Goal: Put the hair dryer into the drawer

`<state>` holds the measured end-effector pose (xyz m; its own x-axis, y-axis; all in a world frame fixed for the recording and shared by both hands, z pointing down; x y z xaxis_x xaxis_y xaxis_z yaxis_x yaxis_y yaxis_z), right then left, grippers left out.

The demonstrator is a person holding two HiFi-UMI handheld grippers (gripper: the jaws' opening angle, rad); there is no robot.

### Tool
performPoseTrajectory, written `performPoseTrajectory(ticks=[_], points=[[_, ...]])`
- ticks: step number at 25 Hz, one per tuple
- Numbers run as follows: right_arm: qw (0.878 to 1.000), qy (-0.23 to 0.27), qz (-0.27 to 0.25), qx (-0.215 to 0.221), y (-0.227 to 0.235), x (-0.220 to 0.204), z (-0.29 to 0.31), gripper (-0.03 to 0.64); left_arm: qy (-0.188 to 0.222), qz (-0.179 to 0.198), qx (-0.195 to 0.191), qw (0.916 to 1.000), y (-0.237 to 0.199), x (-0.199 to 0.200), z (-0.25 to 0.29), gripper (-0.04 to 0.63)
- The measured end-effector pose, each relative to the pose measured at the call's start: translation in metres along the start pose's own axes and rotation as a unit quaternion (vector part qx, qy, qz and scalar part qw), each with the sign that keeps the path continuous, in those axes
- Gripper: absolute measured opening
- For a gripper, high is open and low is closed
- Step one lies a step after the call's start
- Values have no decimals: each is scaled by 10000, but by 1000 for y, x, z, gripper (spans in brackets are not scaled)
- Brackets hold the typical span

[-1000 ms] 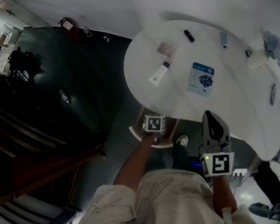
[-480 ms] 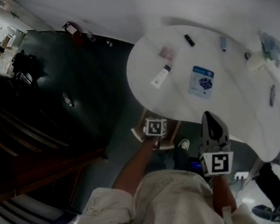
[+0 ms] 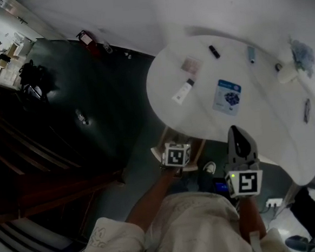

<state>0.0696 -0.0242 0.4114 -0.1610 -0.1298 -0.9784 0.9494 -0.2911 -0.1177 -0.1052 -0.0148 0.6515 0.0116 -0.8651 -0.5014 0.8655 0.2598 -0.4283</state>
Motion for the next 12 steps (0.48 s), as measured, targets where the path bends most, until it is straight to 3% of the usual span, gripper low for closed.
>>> performPoseTrajectory(ticks=[7, 12], points=[[9999, 99, 22, -71, 6, 4, 0, 5, 786, 470, 19, 9958, 36, 31, -50, 244], [9997, 186, 33, -125, 11, 10, -1, 5, 1433, 980, 77, 9848, 63, 66, -86, 244]])
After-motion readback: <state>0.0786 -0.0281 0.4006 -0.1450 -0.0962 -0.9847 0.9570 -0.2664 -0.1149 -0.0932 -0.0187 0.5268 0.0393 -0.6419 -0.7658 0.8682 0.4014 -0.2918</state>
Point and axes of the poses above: the fingertips, and each gripper's own axes: z forward along the fingers, y to its right, x out of its top, the point moved 5 cm from there along -z, backward along the fingers, and after that the axes turned 12 degrees about -x, right-handed, at the moved point
